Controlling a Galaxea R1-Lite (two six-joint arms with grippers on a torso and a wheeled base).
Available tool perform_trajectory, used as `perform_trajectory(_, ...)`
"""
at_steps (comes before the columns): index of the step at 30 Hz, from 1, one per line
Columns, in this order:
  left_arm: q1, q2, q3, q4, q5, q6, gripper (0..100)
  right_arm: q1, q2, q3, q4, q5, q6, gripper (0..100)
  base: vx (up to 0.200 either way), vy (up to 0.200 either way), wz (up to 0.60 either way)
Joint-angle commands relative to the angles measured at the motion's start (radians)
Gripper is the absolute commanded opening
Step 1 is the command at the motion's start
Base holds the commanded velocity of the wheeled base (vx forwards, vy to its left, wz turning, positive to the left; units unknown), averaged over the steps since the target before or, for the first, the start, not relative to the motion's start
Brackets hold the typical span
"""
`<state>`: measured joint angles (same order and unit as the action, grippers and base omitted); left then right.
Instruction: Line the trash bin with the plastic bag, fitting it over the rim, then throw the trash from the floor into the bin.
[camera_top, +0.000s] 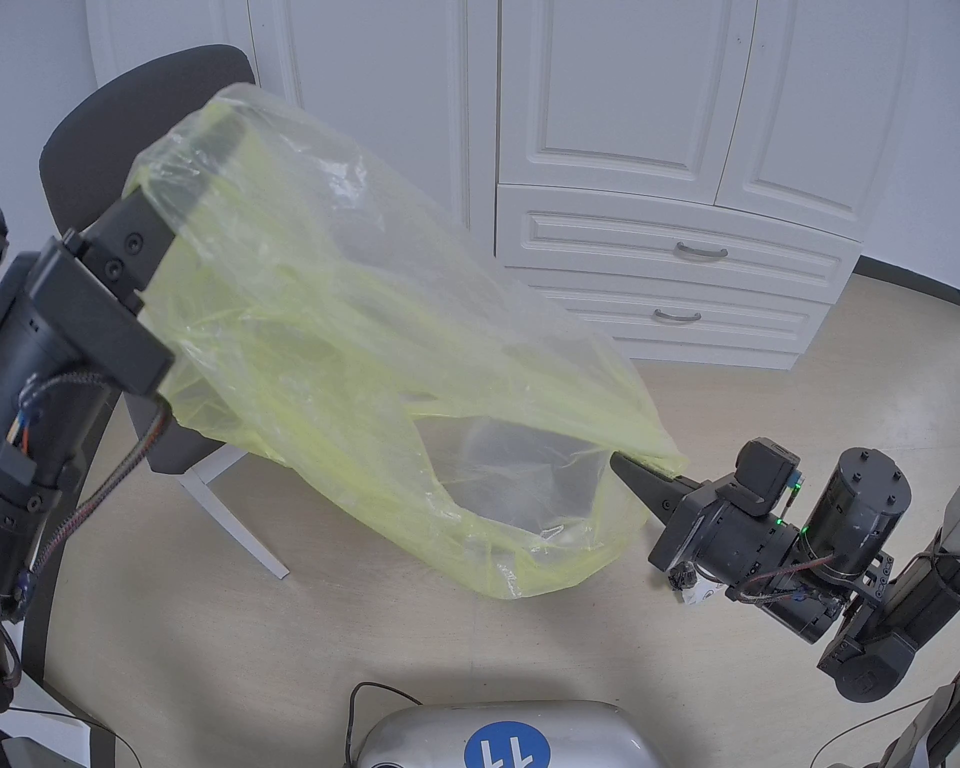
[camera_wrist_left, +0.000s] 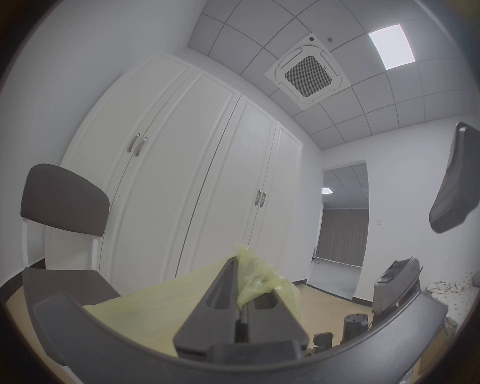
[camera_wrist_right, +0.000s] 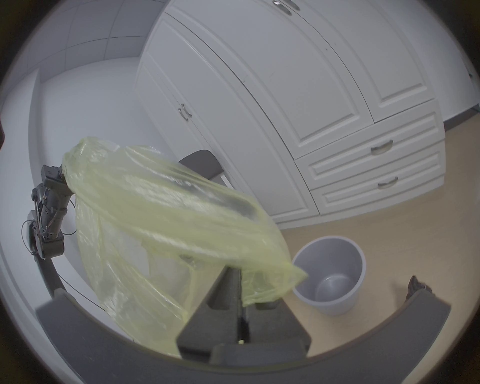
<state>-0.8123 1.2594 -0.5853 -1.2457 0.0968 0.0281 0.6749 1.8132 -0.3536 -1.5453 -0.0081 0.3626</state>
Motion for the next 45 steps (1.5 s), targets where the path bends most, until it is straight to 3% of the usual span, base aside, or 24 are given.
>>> perform_trajectory(1,0.01,0.078,0.024,0.017,0.0,0.003,0,0.006,-0.163,-0.143,0.327,-0.046,-0.033,0,0.0,0.0,0.0)
perform_trajectory(7,0.038,0.169,0.022,0.069,0.009,0.001,0,-0.02,-0.357,-0.499,1.056,-0.082,-0.027,0,0.0,0.0,0.0)
perform_trajectory(9,0.058,0.206,0.022,0.068,0.009,0.003,0,-0.047,-0.38,-0.581,1.194,-0.085,-0.027,0,0.0,0.0,0.0)
perform_trajectory(11,0.078,0.236,0.019,0.068,0.009,0.003,0,-0.058,-0.394,-0.613,1.24,-0.099,-0.028,0,0.0,0.0,0.0)
perform_trajectory(14,0.091,0.276,0.018,0.068,0.009,0.003,0,-0.089,-0.42,-0.608,1.249,-0.125,-0.043,0,0.0,0.0,0.0)
perform_trajectory(24,0.144,0.354,0.016,0.065,-0.002,0.006,0,-0.109,-0.512,-0.413,1.214,-0.273,-0.317,0,0.0,0.0,0.0)
perform_trajectory(26,0.145,0.374,0.013,0.065,-0.003,0.004,0,-0.143,-0.543,-0.323,1.145,-0.268,-0.419,0,0.0,0.0,0.0)
perform_trajectory(27,0.145,0.374,0.013,0.065,-0.003,0.004,0,-0.143,-0.543,-0.323,1.145,-0.268,-0.419,0,0.0,0.0,0.0)
perform_trajectory(30,0.145,0.43,0.01,0.054,-0.003,0.004,0,-0.167,-0.535,-0.192,0.942,-0.268,-0.534,0,0.0,0.0,0.0)
perform_trajectory(32,0.145,0.437,0.01,0.052,-0.003,0.004,0,-0.169,-0.531,-0.183,0.913,-0.268,-0.537,0,0.0,0.0,0.0)
perform_trajectory(33,0.145,0.474,-0.002,0.052,-0.003,0.004,0,-0.169,-0.503,-0.176,0.791,-0.251,-0.54,0,0.0,0.0,0.0)
perform_trajectory(34,0.147,0.488,-0.008,0.051,-0.003,0.003,0,-0.172,-0.48,-0.189,0.765,-0.225,-0.534,0,0.0,0.0,0.0)
perform_trajectory(38,0.177,0.531,-0.033,0.052,-0.003,0.001,0,-0.229,-0.39,-0.258,0.765,-0.173,-0.447,0,0.0,0.0,0.0)
perform_trajectory(40,0.177,0.531,-0.033,0.052,-0.003,0.001,0,-0.229,-0.39,-0.258,0.765,-0.173,-0.447,0,0.0,0.0,0.0)
perform_trajectory(45,0.265,0.558,-0.071,0.052,-0.005,0.0,0,-0.287,-0.347,-0.291,0.812,-0.173,-0.435,0,0.0,0.0,0.0)
